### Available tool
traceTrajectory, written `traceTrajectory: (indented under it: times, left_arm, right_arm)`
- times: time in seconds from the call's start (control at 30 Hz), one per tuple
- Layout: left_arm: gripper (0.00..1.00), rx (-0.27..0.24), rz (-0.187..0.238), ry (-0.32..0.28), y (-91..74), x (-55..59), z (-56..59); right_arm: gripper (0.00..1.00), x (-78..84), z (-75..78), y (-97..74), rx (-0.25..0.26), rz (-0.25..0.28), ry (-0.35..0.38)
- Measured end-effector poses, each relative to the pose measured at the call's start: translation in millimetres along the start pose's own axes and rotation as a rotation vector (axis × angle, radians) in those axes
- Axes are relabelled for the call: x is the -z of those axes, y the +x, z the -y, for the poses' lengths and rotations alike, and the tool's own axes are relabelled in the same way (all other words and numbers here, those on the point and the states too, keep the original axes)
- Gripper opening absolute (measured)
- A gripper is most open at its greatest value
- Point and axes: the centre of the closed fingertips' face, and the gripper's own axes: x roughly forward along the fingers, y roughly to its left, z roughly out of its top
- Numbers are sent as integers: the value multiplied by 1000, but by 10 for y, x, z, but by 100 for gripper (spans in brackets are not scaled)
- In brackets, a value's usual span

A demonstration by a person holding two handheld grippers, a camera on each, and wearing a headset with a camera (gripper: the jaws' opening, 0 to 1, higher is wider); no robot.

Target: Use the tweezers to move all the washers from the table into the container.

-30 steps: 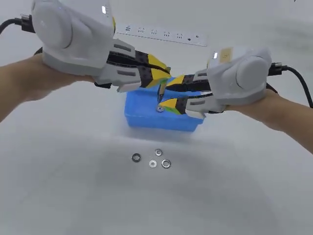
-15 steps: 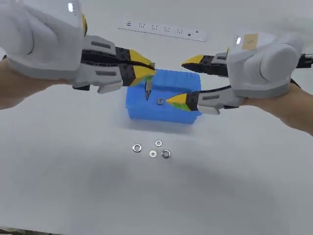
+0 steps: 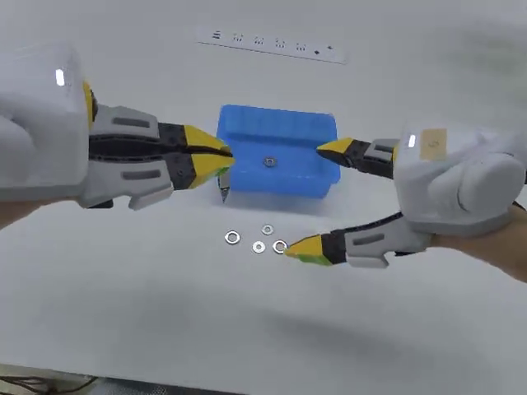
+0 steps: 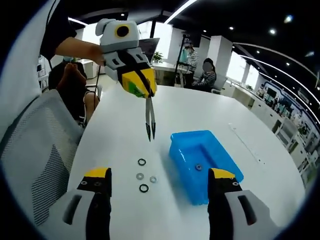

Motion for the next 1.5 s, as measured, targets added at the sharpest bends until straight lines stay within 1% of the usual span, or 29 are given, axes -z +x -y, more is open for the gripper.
traceTrajectory:
  times: [0.1, 0.13, 0.2, 0.3, 0.4, 0.5, 0.6, 0.73, 0.87, 0.93, 1.03, 1.23, 1.3, 1.33, 1.37, 1.5]
  left_arm:
    - [5, -5, 13, -8, -21, 43, 49]
    - [5, -9, 23, -15, -29, 55, 65]
    - [5, -9, 31, -28, -34, 83, 98]
    - [5, 5, 17, -25, -15, 152, 151]
    - [5, 33, 3, -16, 27, 219, 202]
    - [5, 44, 3, -23, 85, 255, 221]
    - [5, 48, 15, -49, 138, 279, 234]
    - [5, 53, 17, -67, 168, 311, 239]
    - [5, 55, 21, -82, 175, 328, 226]
    - [5, 64, 24, -91, 178, 333, 223]
    - [5, 71, 19, -90, 191, 349, 218]
    - [5, 89, 19, -96, 230, 363, 250]
    - [5, 92, 21, -88, 247, 368, 265]
    - [5, 101, 15, -83, 257, 380, 280]
    - [5, 102, 23, -84, 260, 367, 280]
    - [5, 112, 12, -75, 267, 367, 271]
  right_arm:
    - [83, 93, -138, -9, -5, 0, 39]
    - [85, 103, -154, -10, -5, 1, 45]
    - [90, 125, -230, -14, -9, 20, 72]
    - [93, 128, -339, -19, -21, 46, 95]
    - [98, 133, -418, -2, -33, 50, 96]
    - [100, 122, -491, 25, -51, 57, 111]
    - [100, 133, -553, 64, -66, 54, 120]
    - [100, 175, -603, 104, -75, 38, 121]
    - [100, 195, -649, 120, -88, 35, 128]
    - [100, 221, -650, 128, -83, 26, 113]
    - [100, 226, -654, 127, -85, 31, 126]
    - [99, 243, -669, 123, -89, 34, 138]
    - [99, 253, -670, 124, -89, 31, 140]
    - [99, 255, -676, 123, -93, 31, 145]
    - [99, 253, -677, 123, -94, 33, 147]
    - [99, 241, -670, 130, -101, 38, 156]
